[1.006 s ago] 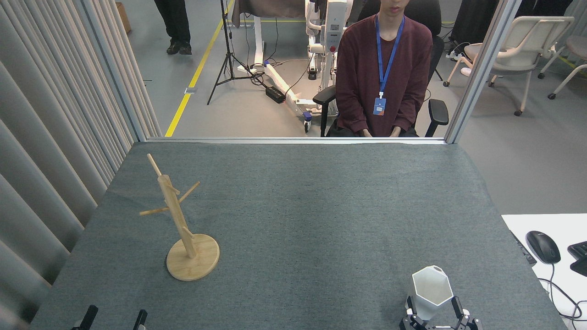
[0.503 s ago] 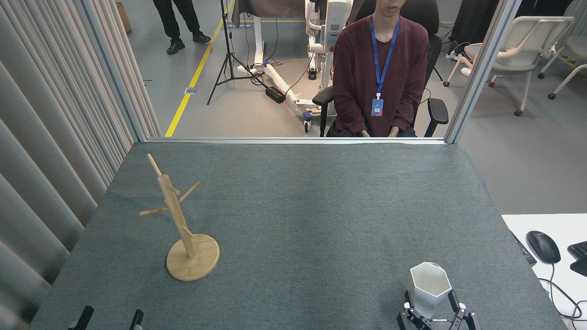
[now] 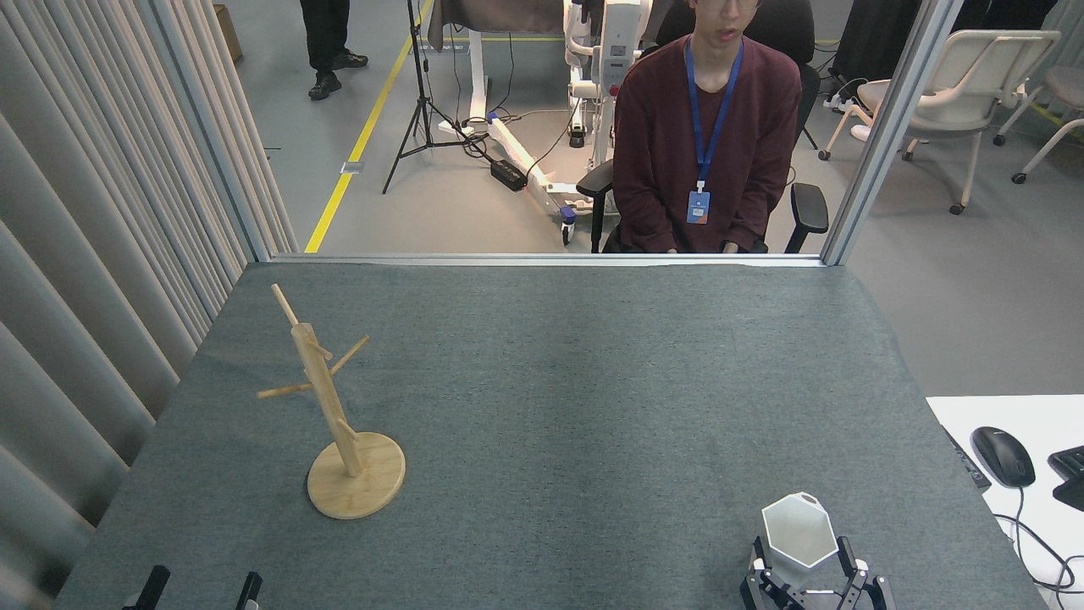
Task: Hang cup on storage rack
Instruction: 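Close the right gripper around the white hexagonal cup, then lift the cup with the right gripper toward the approaching left gripper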
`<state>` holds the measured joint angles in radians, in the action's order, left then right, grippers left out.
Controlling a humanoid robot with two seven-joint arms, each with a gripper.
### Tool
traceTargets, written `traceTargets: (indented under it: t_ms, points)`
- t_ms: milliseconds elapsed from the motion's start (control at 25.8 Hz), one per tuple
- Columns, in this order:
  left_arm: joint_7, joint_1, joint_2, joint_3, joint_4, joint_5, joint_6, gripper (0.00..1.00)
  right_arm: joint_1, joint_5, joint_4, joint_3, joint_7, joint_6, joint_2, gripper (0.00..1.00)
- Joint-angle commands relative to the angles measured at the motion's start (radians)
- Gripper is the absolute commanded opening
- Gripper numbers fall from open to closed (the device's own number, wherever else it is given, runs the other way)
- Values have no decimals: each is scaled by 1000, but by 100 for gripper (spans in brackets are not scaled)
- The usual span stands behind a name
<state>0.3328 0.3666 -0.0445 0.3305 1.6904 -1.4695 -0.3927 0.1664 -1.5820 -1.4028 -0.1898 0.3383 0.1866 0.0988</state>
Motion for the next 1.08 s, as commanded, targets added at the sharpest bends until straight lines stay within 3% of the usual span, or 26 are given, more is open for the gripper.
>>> traceTargets:
  t_ms: [0, 426, 464, 503, 580, 696, 851, 967, 1045]
  points:
    - [0, 0, 0, -1, 0, 0, 0, 100, -5, 2, 1, -3, 1, 1, 6, 99]
    - [2, 0, 0, 8, 0, 0, -3, 100, -38, -9, 56, 3, 4, -10, 4, 98]
    - [2, 0, 0, 8, 0, 0, -3, 100, -38, -9, 56, 3, 5, -10, 2, 94]
    - [2, 0, 0, 8, 0, 0, -3, 100, -38, -9, 56, 3, 15, -10, 2, 79]
    - [3, 0, 0, 7, 2, 2, -5, 100, -36, -9, 50, 3, 45, -10, 2, 64]
    - [22, -6, 5, 1, 2, 2, -5, 100, -38, -6, 28, 0, 68, -10, -2, 61]
    - [37, -51, 11, -28, -2, -12, -18, 100, -41, -3, -87, -3, 62, -9, -13, 59]
    - [31, -121, 3, -159, -28, -20, -34, 100, -65, -16, -153, 32, 51, -10, -24, 59]
    - [29, -163, 5, -243, -66, -69, -35, 100, -87, -58, -167, 132, 44, -15, -70, 59]
